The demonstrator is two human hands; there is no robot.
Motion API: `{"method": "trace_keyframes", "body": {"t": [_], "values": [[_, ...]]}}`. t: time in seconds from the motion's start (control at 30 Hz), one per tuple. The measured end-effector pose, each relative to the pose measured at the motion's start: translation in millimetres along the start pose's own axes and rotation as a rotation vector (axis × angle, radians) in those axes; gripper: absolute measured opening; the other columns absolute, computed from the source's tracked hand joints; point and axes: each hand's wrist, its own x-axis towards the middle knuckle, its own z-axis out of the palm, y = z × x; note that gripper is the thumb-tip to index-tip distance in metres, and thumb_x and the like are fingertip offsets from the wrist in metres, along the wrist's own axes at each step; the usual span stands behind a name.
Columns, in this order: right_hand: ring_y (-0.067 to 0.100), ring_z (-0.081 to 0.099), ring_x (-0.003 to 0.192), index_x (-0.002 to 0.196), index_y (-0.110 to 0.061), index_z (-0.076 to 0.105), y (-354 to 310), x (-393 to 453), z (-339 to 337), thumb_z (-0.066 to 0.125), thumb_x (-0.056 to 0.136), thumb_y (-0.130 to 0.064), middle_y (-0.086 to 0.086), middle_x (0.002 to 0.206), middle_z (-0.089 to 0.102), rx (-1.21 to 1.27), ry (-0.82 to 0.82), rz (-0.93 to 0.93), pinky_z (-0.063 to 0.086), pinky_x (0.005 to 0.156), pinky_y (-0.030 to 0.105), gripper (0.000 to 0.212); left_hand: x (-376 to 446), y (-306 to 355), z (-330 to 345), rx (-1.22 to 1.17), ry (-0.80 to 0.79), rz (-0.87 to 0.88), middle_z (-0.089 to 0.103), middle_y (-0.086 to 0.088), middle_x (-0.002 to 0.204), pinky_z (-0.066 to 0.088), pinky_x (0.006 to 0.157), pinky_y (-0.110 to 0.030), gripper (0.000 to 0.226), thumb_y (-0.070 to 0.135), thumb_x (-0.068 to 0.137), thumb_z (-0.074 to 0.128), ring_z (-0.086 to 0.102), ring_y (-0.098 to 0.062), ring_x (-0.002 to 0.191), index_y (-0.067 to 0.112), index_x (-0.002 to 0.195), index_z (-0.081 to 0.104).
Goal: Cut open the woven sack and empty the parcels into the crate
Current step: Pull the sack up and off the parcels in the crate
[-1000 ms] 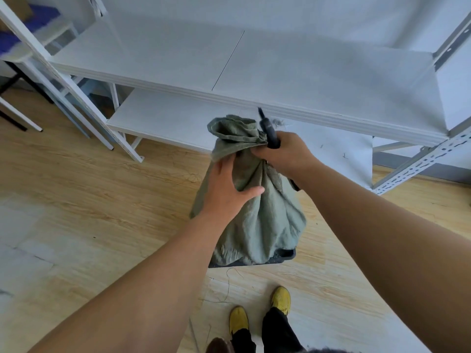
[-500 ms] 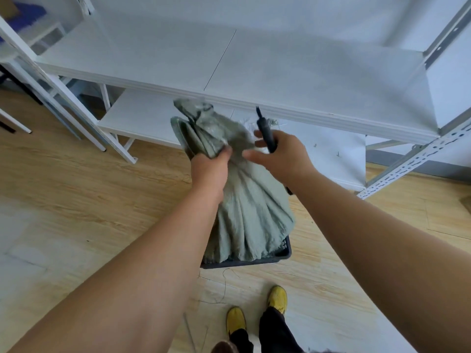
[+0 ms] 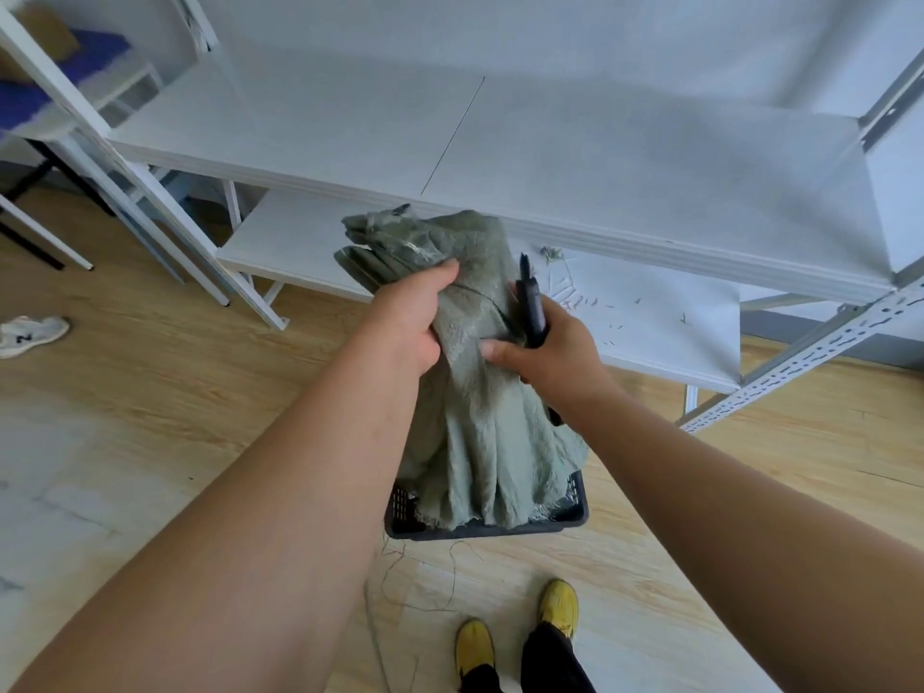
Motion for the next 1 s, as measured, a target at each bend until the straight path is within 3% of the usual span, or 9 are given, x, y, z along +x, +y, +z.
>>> {"method": "trace_keyframes", "body": {"t": [0.13, 0.23, 0.3, 0.37, 0.47, 0.53, 0.7, 0.9, 1.0], "values": [[0.013, 0.060, 0.063, 0.080, -0.023, 0.062, -0.9, -0.2, 9.1, 0.083, 0.072, -0.024, -0.006, 0.068, 0.063, 0.088, 0.030, 0.056, 0.052, 0.063, 0.032, 0.023, -10.7, -1.2, 2.8, -0.068, -0.071, -0.022, 0.068, -0.016, 0.115, 0.058, 0.069, -0.040, 0.030, 0.018, 0.094, 0.060, 0.068, -0.028, 0.093, 0.003, 0.120, 0.062], [0.017, 0.047, 0.053, 0.068, -0.016, 0.055, -2.4, 7.9, 11.3, 0.079, 0.076, -0.024, -0.001, 0.058, 0.051, 0.112, 0.123, 0.113, 0.040, 0.056, 0.029, 0.027, -12.8, -0.3, -4.2, -0.124, -0.188, 0.111, 0.069, -0.011, 0.116, 0.056, 0.085, -0.039, 0.030, 0.022, 0.093, 0.062, 0.067, -0.023, 0.104, 0.006, 0.118, 0.061], [0.020, 0.046, 0.056, 0.067, -0.014, 0.053, -3.2, 14.4, 10.1, 0.078, 0.076, -0.025, 0.003, 0.059, 0.049, 0.091, 0.153, 0.128, 0.039, 0.057, 0.031, 0.029, -18.7, -5.9, -11.8, 0.033, -0.210, 0.237, 0.066, 0.002, 0.117, 0.050, 0.094, -0.032, 0.040, 0.028, 0.090, 0.065, 0.062, -0.016, 0.113, 0.011, 0.125, 0.055], [0.021, 0.045, 0.057, 0.064, -0.015, 0.049, -5.0, 21.0, 6.6, 0.077, 0.076, -0.024, 0.003, 0.059, 0.047, 0.059, 0.145, 0.132, 0.039, 0.059, 0.033, 0.032, -18.4, -23.1, -23.4, 0.332, -0.093, 0.332, 0.054, 0.016, 0.121, 0.041, 0.099, -0.028, 0.072, 0.041, 0.082, 0.072, 0.050, -0.007, 0.120, 0.019, 0.142, 0.039], [0.021, 0.044, 0.056, 0.061, -0.016, 0.045, -8.3, 27.4, 4.4, 0.077, 0.076, -0.022, 0.003, 0.057, 0.045, -0.005, 0.115, 0.136, 0.039, 0.060, 0.034, 0.036, -7.3, -54.8, -35.6, 0.712, 0.019, 0.421, 0.041, 0.006, 0.146, 0.035, 0.111, -0.041, 0.105, 0.056, 0.062, 0.081, 0.039, -0.014, 0.134, 0.025, 0.147, 0.028], [0.022, 0.044, 0.055, 0.062, -0.014, 0.047, -12.5, 27.1, 7.0, 0.077, 0.076, -0.022, 0.004, 0.058, 0.046, -0.032, 0.097, 0.141, 0.040, 0.060, 0.034, 0.034, -2.3, -67.3, -34.7, 0.825, 0.033, 0.504, 0.048, 0.000, 0.140, 0.041, 0.107, -0.043, 0.099, 0.059, 0.058, 0.079, 0.046, -0.018, 0.129, 0.020, 0.140, 0.039], [0.012, 0.046, 0.047, 0.059, -0.018, 0.051, -45.4, 23.4, 2.0, 0.075, 0.077, -0.018, -0.004, 0.050, 0.050, 0.095, 0.098, -0.002, 0.040, 0.054, 0.028, 0.031, -7.6, -50.2, -17.0, 0.613, 0.076, 0.624, 0.066, 0.000, 0.116, 0.050, 0.093, -0.037, 0.044, 0.036, 0.082, 0.072, 0.062, -0.019, 0.108, 0.016, 0.119, 0.059], [0.012, 0.048, 0.050, 0.065, -0.014, 0.054, -72.4, 28.9, -4.5, 0.074, 0.080, -0.018, -0.004, 0.054, 0.051, 0.089, 0.073, -0.078, 0.043, 0.056, 0.030, 0.025, -11.3, -30.1, -4.5, 0.494, 0.082, 0.650, 0.072, 0.003, 0.098, 0.054, 0.088, -0.044, 0.030, 0.036, 0.078, 0.072, 0.068, -0.017, 0.093, 0.019, 0.103, 0.067], [0.009, 0.047, 0.045, 0.065, -0.016, 0.053, -81.1, 29.1, -6.1, 0.072, 0.082, -0.020, -0.005, 0.052, 0.050, 0.157, 0.089, -0.134, 0.043, 0.050, 0.025, 0.026, -13.7, -23.9, -0.6, 0.383, 0.105, 0.746, 0.071, 0.010, 0.100, 0.055, 0.088, -0.036, 0.033, 0.041, 0.073, 0.075, 0.067, -0.010, 0.095, 0.026, 0.101, 0.065]]}}
